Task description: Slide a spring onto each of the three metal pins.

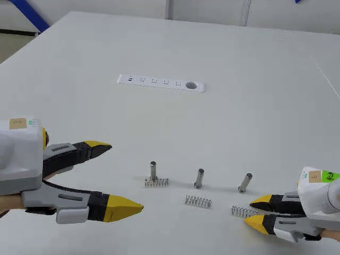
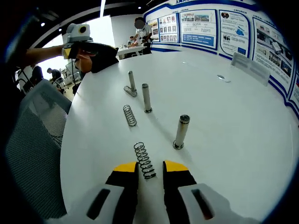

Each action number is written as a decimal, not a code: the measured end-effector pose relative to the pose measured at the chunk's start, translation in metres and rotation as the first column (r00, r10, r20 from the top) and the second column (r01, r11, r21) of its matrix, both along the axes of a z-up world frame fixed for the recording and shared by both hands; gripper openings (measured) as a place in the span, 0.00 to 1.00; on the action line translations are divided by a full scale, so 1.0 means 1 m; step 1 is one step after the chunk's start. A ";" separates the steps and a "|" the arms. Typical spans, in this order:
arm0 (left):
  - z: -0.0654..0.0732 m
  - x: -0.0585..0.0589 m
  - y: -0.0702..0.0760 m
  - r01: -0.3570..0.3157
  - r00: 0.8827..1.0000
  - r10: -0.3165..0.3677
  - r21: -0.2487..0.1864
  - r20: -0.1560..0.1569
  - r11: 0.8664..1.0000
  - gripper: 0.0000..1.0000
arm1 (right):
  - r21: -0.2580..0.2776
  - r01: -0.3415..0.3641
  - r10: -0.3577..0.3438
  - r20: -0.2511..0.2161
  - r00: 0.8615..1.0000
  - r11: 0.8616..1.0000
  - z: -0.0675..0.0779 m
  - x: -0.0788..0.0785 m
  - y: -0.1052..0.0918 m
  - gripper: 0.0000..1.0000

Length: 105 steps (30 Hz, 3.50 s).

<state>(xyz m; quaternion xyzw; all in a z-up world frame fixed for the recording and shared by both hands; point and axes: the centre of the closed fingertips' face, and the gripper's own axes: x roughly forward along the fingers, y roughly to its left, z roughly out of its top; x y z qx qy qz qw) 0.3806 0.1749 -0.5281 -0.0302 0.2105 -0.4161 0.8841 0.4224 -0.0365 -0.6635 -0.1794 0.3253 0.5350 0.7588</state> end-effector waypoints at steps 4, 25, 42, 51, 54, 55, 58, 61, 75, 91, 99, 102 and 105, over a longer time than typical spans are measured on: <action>0.001 0.001 -0.001 -0.003 1.000 0.003 -0.001 -0.001 1.000 0.94 | 0.037 -0.019 0.020 -0.022 1.000 0.999 0.000 -0.005 -0.001 0.18; -0.004 -0.004 -0.013 0.026 0.999 -0.025 0.026 -0.020 0.999 0.94 | 0.024 -0.102 0.098 0.125 0.987 0.994 0.003 -0.008 0.002 0.11; -0.002 -0.012 -0.030 0.089 0.996 -0.089 0.027 0.023 0.996 0.90 | 0.009 -0.138 0.134 0.161 0.978 0.990 0.054 -0.017 0.009 0.10; -0.005 -0.022 -0.057 0.164 0.984 -0.166 0.046 0.062 0.985 0.84 | 0.019 -0.211 0.201 0.226 0.953 0.977 0.100 -0.032 0.027 0.10; -0.005 -0.024 -0.064 0.178 0.981 -0.182 0.049 0.070 0.983 0.83 | 0.016 -0.231 0.220 0.237 0.946 0.973 0.109 -0.039 0.033 0.11; -0.004 -0.024 -0.067 0.182 0.980 -0.186 0.049 0.076 0.982 0.83 | 0.012 -0.237 0.227 0.239 0.944 0.971 0.112 -0.041 0.035 0.11; -0.001 -0.025 -0.076 0.197 0.976 -0.200 0.038 0.085 0.980 0.81 | 0.009 -0.249 0.239 0.246 0.939 0.968 0.119 -0.050 0.040 0.11; 0.001 -0.028 -0.086 0.231 0.967 -0.234 0.039 0.103 0.972 0.75 | 0.023 -0.266 0.253 0.246 0.936 0.964 0.127 -0.060 0.047 0.11; 0.005 -0.046 -0.115 0.330 0.933 -0.332 0.038 0.142 0.943 0.60 | 0.020 -0.344 0.327 0.260 0.909 0.939 0.136 -0.093 0.068 0.11; 0.009 -0.053 -0.131 0.404 0.903 -0.404 0.029 0.149 0.914 0.32 | 0.034 -0.383 0.360 0.276 0.891 0.923 0.145 -0.097 0.083 0.11; 0.008 -0.056 -0.134 0.424 0.894 -0.424 0.028 0.144 0.905 0.17 | 0.022 -0.407 0.386 0.274 0.881 0.913 0.144 -0.101 0.083 0.11; 0.008 -0.056 -0.135 0.427 0.893 -0.427 0.031 0.143 0.904 0.14 | 0.018 -0.410 0.391 0.271 0.880 0.912 0.143 -0.103 0.082 0.11; 0.007 -0.056 -0.135 0.429 0.895 -0.430 0.036 0.122 0.903 0.13 | 0.011 -0.414 0.396 0.271 0.878 0.910 0.143 -0.103 0.082 0.11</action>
